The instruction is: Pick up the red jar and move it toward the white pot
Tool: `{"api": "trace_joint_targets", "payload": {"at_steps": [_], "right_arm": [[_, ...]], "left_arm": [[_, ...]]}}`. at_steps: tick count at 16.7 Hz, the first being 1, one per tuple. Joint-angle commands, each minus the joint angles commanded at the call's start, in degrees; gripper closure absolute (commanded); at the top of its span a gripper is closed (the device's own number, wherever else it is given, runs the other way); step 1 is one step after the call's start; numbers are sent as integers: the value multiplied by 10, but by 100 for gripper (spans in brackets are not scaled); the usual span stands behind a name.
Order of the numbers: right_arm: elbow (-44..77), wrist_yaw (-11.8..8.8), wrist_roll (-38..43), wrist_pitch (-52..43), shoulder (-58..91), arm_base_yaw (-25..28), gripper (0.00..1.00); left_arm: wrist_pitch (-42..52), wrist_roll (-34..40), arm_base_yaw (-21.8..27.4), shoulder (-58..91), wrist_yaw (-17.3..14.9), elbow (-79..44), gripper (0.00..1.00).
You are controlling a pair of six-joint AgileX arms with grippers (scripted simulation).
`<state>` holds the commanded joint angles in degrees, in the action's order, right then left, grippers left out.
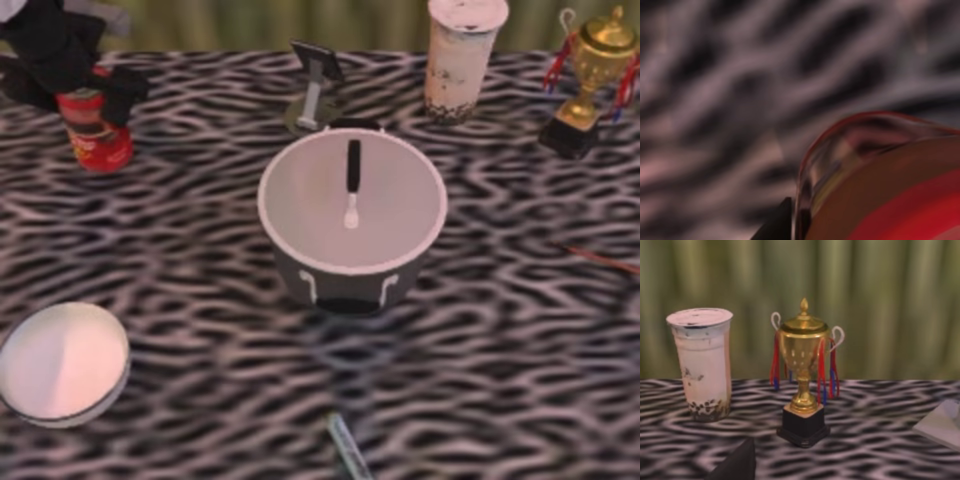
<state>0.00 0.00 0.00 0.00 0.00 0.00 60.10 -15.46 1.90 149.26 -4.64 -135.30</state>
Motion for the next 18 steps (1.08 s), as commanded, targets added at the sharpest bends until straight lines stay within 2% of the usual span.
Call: {"api": "trace_joint_targets", "payload": {"at_steps": [7, 18], "right_arm": [[0, 0, 0, 0, 0, 0, 0], [0, 0, 0, 0, 0, 0, 0]], "left_arm": [[-1, -1, -3, -23, 1, 22, 100], [8, 0, -14, -302, 4, 292, 100]]}}
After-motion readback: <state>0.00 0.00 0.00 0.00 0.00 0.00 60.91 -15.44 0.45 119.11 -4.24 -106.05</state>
